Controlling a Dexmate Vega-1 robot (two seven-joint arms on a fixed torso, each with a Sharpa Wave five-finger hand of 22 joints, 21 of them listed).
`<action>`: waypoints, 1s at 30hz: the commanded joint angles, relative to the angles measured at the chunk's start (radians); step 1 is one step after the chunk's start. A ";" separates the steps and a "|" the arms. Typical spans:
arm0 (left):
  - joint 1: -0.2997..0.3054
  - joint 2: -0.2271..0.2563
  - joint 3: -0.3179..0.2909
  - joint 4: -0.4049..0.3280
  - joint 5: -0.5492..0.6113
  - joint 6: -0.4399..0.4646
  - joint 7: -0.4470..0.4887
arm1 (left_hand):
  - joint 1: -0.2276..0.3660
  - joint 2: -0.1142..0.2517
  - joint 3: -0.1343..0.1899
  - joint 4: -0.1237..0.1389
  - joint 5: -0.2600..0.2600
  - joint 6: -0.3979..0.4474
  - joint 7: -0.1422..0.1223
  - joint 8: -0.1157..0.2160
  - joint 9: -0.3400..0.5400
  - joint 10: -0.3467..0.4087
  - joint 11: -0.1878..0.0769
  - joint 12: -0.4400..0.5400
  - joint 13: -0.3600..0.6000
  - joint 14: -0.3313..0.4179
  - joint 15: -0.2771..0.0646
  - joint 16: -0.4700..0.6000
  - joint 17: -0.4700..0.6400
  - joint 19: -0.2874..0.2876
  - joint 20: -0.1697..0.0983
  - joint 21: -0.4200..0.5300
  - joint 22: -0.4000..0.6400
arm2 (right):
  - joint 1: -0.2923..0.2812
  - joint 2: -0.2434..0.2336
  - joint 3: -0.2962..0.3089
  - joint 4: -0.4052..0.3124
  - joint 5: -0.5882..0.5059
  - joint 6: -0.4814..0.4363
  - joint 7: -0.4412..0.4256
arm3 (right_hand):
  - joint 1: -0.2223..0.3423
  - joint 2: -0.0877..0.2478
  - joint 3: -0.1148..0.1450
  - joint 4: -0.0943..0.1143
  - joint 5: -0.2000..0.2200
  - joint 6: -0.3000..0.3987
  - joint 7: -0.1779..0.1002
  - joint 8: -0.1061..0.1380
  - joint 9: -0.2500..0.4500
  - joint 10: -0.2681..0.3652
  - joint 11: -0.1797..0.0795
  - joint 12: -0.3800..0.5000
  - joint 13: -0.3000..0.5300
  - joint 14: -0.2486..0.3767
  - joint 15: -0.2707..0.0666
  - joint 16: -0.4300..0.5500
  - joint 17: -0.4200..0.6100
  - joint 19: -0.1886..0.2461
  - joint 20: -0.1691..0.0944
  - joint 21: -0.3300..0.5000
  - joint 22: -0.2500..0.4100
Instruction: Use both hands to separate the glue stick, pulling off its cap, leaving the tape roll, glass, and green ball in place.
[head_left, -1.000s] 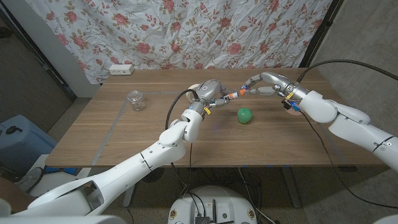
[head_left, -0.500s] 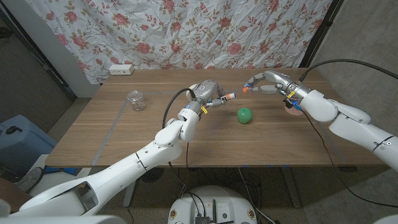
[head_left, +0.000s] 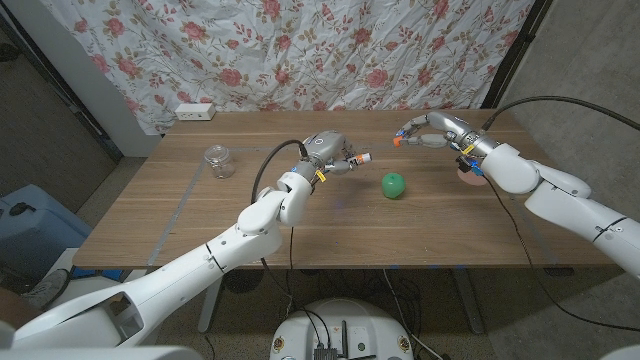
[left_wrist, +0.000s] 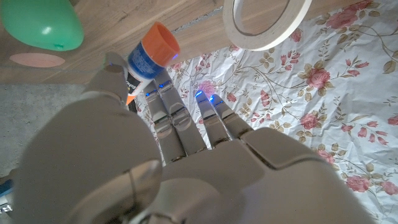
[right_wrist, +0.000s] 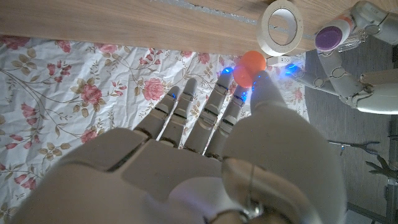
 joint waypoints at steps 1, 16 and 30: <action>0.002 0.044 -0.013 -0.011 0.016 -0.028 -0.060 | 0.035 0.044 0.001 0.006 0.006 0.105 -0.024 0.005 0.009 0.034 -0.032 0.005 0.001 0.008 -0.147 -0.004 0.002 -0.003 -0.044 -0.004 0.004 | 0.025 0.013 -0.027 0.020 0.012 -0.058 0.007 | -0.002 -0.002 -0.004 0.002 0.002 0.000 0.002 -0.002 0.003 0.000 0.000 0.000 0.004 0.002 -0.143 0.001 0.002 0.011 0.000 0.003 0.002; 0.033 0.078 -0.039 -0.024 0.022 -0.045 -0.084 | 0.035 0.045 0.000 0.006 0.006 0.104 -0.027 0.004 0.009 0.033 -0.032 0.005 0.001 0.007 -0.148 -0.004 0.002 -0.003 -0.045 -0.004 0.004 | 0.068 0.010 -0.069 0.038 -0.012 -0.126 0.022 | -0.001 -0.001 -0.008 0.001 0.002 0.001 0.002 -0.005 0.003 -0.001 0.000 -0.001 0.009 0.002 -0.142 0.002 0.004 0.012 -0.001 0.002 0.002; 0.052 0.087 -0.043 -0.031 0.041 -0.037 -0.119 | 0.034 0.046 -0.002 0.006 0.006 0.101 -0.026 0.003 0.009 0.032 -0.032 0.005 0.001 0.007 -0.148 -0.004 0.002 -0.004 -0.044 -0.004 0.004 | 0.126 -0.013 -0.130 0.026 -0.115 -0.206 0.066 | -0.011 -0.003 -0.016 0.006 0.001 -0.003 0.002 -0.011 0.003 -0.009 0.000 -0.005 0.012 0.000 -0.136 0.001 0.005 0.017 -0.001 0.003 0.002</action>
